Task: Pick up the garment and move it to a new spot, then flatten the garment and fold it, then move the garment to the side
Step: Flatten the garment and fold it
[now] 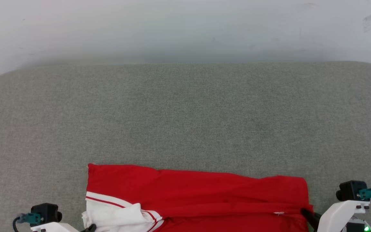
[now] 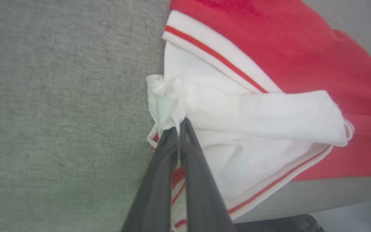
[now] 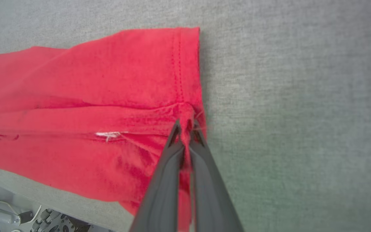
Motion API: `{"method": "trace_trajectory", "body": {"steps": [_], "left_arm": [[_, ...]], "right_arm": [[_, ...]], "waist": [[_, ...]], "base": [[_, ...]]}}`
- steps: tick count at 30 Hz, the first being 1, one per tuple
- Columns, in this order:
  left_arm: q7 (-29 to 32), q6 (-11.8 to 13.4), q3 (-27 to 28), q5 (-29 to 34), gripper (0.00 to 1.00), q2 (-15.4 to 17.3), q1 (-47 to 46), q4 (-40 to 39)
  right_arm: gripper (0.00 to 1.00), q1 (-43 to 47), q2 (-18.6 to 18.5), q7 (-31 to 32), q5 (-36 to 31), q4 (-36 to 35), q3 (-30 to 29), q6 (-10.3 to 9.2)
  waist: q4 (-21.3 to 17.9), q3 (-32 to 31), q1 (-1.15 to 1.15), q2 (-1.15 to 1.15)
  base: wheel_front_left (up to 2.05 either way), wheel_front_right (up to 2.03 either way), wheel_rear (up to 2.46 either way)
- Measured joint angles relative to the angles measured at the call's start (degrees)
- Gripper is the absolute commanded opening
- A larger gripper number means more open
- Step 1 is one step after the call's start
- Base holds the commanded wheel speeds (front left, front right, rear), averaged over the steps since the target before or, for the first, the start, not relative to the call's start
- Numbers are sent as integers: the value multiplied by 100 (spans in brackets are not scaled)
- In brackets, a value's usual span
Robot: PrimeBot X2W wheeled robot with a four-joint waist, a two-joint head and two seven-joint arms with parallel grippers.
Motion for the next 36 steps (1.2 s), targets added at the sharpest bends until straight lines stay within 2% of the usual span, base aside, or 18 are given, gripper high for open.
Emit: {"method": "trace_trajectory", "body": {"steps": [2, 3, 4, 5, 6, 7, 11, 17, 24, 29, 36], "left_arm": [[-25, -59, -66, -2, 0, -63, 11, 114], [-36, -88, -90, -5, 11, -126, 3, 171], [-62, -102, -118, -4, 36, -185, -15, 234], [-77, -122, -136, 9, 55, -210, -50, 299], [-122, -153, -140, 25, 100, -227, -92, 332], [-167, -174, -138, 30, 100, -266, -148, 368], [-417, -199, -118, 200, 100, -319, -338, 411], [-1031, -30, 93, 437, 100, -335, -363, 153], [-1923, 243, 277, 945, 100, -386, -371, -342], [-2373, 436, 209, 1437, 100, -399, -419, -568], [-2721, 761, 129, 2120, 100, -536, -584, -823]], "right_arm": [[0, 63, 70, -100, -29, 79, 38, 0], [0, 68, 105, -134, -19, 112, 40, 0], [0, 70, 129, -174, -20, 134, 51, -1], [9, 73, 144, -264, -19, 143, 58, -1], [38, 72, 157, -337, -9, 148, 77, -1], [100, 72, 167, -419, 26, 153, 100, -1], [100, 63, 175, -776, 56, 54, 157, -1], [100, 59, 86, -911, 76, -270, 138, -1], [100, 152, -226, -288, -98, -442, -304, -2], [100, 133, -282, 188, -183, -512, -230, -2], [100, -41, -305, 421, -172, -331, -19, -2]], "waist": [[-21, -12, 0, 0], [-27, -14, 0, 0], [-34, -15, 0, 0], [-39, -18, 0, 0], [-44, -23, 0, 0], [-49, -30, 1, 0], [-61, -85, 1, 0], [-133, -246, 1, 0], [-136, -371, 1, 0], [-73, -354, 1, 0], [156, -213, 1, 0]], "base": [[0, 0, 0], [0, 0, 0], [0, 0, 0], [0, 0, 0], [0, 0, 0], [0, 0, 0], [0, 0, 0], [0, 0, 0], [0, 0, 0], [0, 0, 0], [0, 0, 0]]}}
